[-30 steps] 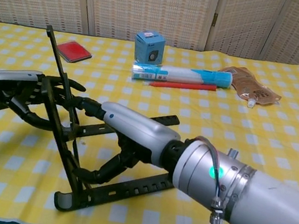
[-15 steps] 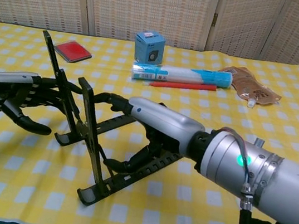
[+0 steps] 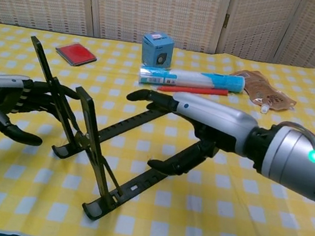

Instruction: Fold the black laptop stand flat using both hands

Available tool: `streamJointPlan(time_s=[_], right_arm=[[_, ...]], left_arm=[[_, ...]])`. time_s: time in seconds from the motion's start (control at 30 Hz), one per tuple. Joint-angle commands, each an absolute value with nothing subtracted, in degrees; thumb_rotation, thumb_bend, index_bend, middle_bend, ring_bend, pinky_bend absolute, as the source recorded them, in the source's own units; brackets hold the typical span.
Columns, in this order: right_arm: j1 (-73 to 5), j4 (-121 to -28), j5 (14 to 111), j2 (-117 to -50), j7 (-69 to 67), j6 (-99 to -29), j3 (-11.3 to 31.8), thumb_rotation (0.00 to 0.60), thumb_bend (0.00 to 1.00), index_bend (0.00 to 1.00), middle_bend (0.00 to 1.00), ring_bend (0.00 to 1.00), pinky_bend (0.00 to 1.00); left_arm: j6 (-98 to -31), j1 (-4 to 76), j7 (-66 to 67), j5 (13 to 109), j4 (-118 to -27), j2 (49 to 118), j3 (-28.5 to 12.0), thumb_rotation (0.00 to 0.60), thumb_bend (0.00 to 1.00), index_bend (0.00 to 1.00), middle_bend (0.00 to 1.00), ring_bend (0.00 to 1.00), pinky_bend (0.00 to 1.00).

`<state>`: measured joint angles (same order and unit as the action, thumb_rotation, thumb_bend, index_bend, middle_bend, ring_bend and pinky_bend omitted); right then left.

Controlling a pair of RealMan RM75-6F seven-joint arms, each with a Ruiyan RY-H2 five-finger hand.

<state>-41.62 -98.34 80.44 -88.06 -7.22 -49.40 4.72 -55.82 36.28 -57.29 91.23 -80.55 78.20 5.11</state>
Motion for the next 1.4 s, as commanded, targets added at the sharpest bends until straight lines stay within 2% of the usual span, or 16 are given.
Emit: streamJointPlan(time_s=[0.03,0.23,0.4,0.57,0.9,1.17,1.4], right_arm=[[-41.17,-99.56,81.78,-86.13,-8.78,-49.94,4.23,0.6,0.38,0.0,0.0,0.0,0.0],[-41.14,-100.25,82.33,-83.67,-10.83,-50.06,4.5,0.6,0.38,0.0,0.0,0.0,0.0],[-41.16,-100.15,82.32,-82.8,-11.58,-49.74,4.29,0.6,0.38,0.0,0.0,0.0,0.0],[-40.97,-99.8,82.65,-82.35,-12.93,-49.66,3.84,0.6,0.38,0.0,0.0,0.0,0.0],[-40.73,-99.31,83.36,-81.61,-14.76,-49.75,3.3,0.6,0.38,0.0,0.0,0.0,0.0],[-40.55,-99.55,84.06,-80.7,-15.91,-50.15,3.11,0.6,0.38,0.0,0.0,0.0,0.0],[-40.4,-100.07,86.06,-80.56,-15.0,-49.44,0.84,0.6,0.38,0.0,0.0,0.0,0.0]], left_arm=[[-55.67,36.21,-56.63,91.06,-80.97,78.05,5.15,0.6,0.19,0.16,0.32,0.26,0.09],[-55.54,36.12,-54.49,91.79,-82.73,77.16,5.98,0.6,0.19,0.16,0.32,0.27,0.09],[-55.32,35.82,-51.76,91.48,-83.88,76.84,6.27,0.6,0.19,0.18,0.35,0.32,0.1],[-54.55,35.57,-47.97,89.76,-83.47,77.74,5.63,0.6,0.19,0.18,0.35,0.31,0.1],[-54.3,34.74,-43.59,88.55,-83.25,79.33,5.27,0.6,0.19,0.25,0.39,0.34,0.1],[-54.43,33.9,-33.38,86.1,-80.48,81.77,3.96,0.6,0.19,0.28,0.39,0.32,0.1],[-55.3,32.99,-32.22,85.19,-81.42,81.48,3.16,0.6,0.19,0.26,0.39,0.3,0.1]])
